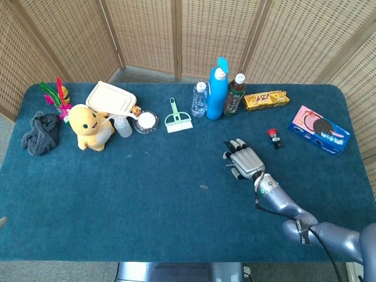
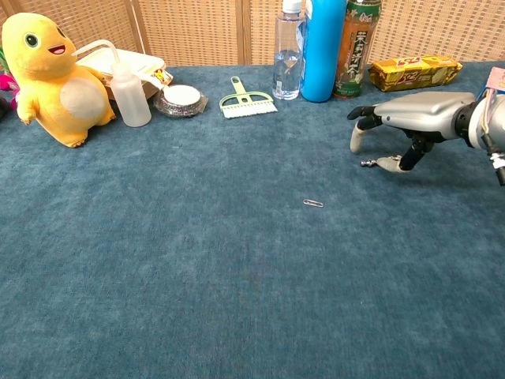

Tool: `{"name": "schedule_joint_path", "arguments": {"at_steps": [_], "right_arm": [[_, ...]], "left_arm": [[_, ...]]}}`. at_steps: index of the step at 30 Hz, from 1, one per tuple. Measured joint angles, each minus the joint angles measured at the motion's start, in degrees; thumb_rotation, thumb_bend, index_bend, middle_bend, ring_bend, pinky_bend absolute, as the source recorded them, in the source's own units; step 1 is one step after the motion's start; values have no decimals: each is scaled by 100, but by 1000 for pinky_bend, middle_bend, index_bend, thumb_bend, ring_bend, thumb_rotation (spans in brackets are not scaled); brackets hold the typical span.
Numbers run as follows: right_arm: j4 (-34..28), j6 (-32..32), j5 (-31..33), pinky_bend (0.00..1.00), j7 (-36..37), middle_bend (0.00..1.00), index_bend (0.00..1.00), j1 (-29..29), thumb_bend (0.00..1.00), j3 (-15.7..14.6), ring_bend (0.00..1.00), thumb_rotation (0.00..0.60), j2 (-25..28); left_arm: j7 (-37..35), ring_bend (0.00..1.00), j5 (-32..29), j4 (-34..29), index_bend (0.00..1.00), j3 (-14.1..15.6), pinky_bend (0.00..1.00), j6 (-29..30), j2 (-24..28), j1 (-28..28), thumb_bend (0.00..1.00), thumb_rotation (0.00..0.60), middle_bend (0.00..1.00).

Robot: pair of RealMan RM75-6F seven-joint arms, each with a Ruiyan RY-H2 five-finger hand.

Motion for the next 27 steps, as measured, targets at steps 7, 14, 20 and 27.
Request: {"name": "schedule_joint_path", "arguments": {"at_steps": [7,14,20,27], "right_arm": [[38,-15,14,0,1,0,256,6,516,34,0,600,-41],[-11,-66,117,0,-96,0,27,50,515,85,0,600,-37],[-100,-62,323,0,-318,0,18,89,439,137,0,600,-11],[-170,10,527,0,-647,0,0,100,94,129,0,600,22]], "left_arm": [[-24,0,16,5,0,3,46,18,7,7,363,600,0],[-30,0,23,5,0,9,46,9,8,5,363,600,0],[-30,0,19,10,0,8,46,11,8,6,363,600,0],[-24,0,11,14,0,6,46,5,5,3,363,600,0]]}}
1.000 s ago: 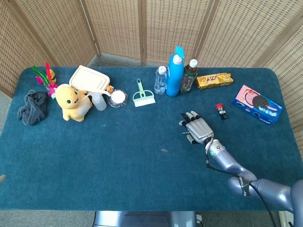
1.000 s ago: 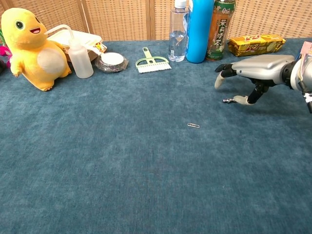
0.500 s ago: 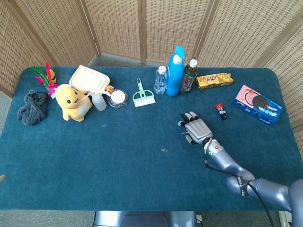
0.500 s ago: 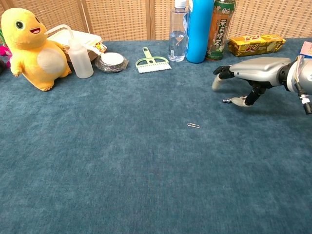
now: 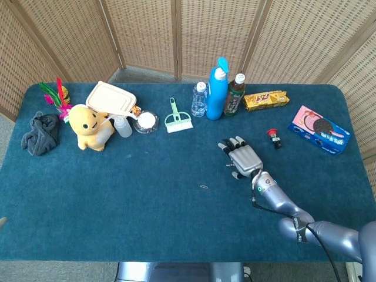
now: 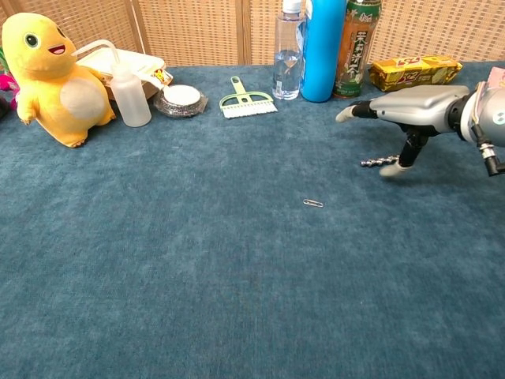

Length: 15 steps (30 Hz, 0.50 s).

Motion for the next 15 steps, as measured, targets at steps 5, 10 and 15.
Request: {"name": "schedule_joint_path", "arguments": {"at_steps": [5,10,15], "right_arm": [[-107,96,141,0,-174,0,36,-3,67,5,0,600,37],[-230,146,155,0,-163,0,242,-7,166,39,0,600,73],[-256,94,164,0,-101,0,334,4,279,46,0,600,78]], "left_arm": [[11,0,13,-7,0,4,46,6,-2,1,363,600,0],[15,0,17,-14,0,4,46,5,-1,-1,363,600,0],[-6,0,20,-10,0,6,46,17,5,6,363,600,0]]}}
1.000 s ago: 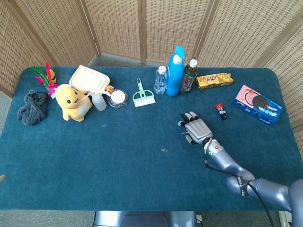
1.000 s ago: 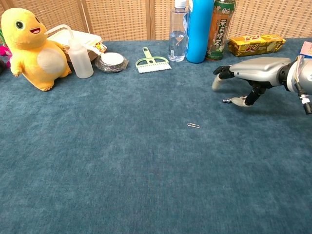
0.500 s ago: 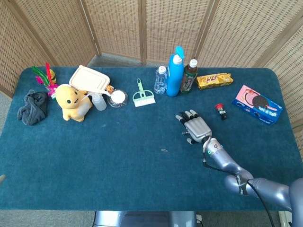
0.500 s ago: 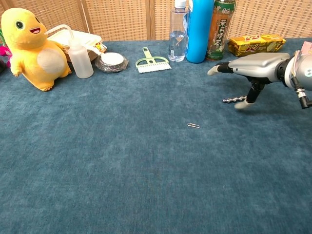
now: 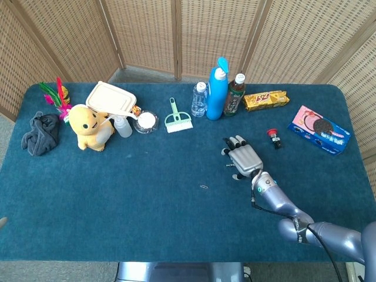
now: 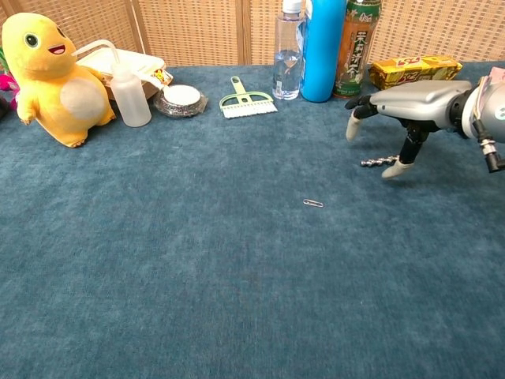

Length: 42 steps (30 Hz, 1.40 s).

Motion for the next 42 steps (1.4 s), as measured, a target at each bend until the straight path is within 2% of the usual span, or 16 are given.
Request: {"name": "schedule_joint_path", "arguments": {"at_steps": [6,12,22,42], "right_arm": [[8,-30,-3,0,13,0,365,26,367,-3,0,600,-32],[95,-41,46,0,-27,0,356,63,369,10,0,600,-86],[149,-62,64,0,68,0,429,93,370,55,0,600,-151],[306,-173,308,0,-56,0,475,182,372,42,0,600,-238]], "left_arm": [[-21,0,2,8,0,1,46,0,5,1,363,600,0],[-32,0,4,9,0,2,46,-1,9,0,363,600,0],[-49,0,16,6,0,7,46,-9,15,-4,363,600,0],[-65,0,20,7,0,17,46,-35,24,-13,363,600,0]]}}
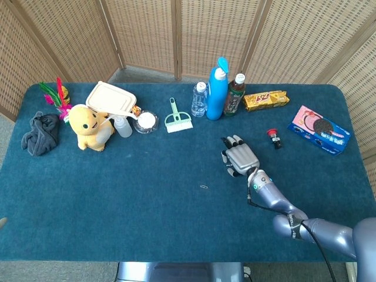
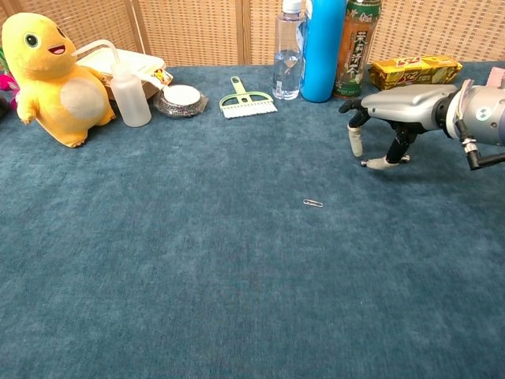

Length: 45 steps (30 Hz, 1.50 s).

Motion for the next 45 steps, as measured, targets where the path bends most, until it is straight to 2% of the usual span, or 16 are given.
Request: {"name": "schedule_joint_path", "arguments": {"at_steps": [9,20,33,45], "right_arm": [[67,-10,33,0,46,0,528,12,376,10,0,600,-42],[123,54,-27,0,103,0,499,0,377,13,0,600,-97],[197,280,-501,0,321,0,494,-148,381,-82,0,600,-161],[388,372,-669,0,386,0,494,-204,381,-80,0,600,-322]], "left_arm": [[0,0,-9,-4,0,-1,46,-5,-1,-2,363,600,0],[-33,0,7,2,0,7,45,10,13,7,363,600,0],[7,0,21,-20,0,16,46,3,4,3,363,600,0],[-41,0,35,-9,0,20,46,22,16,12,363,600,0]]}}
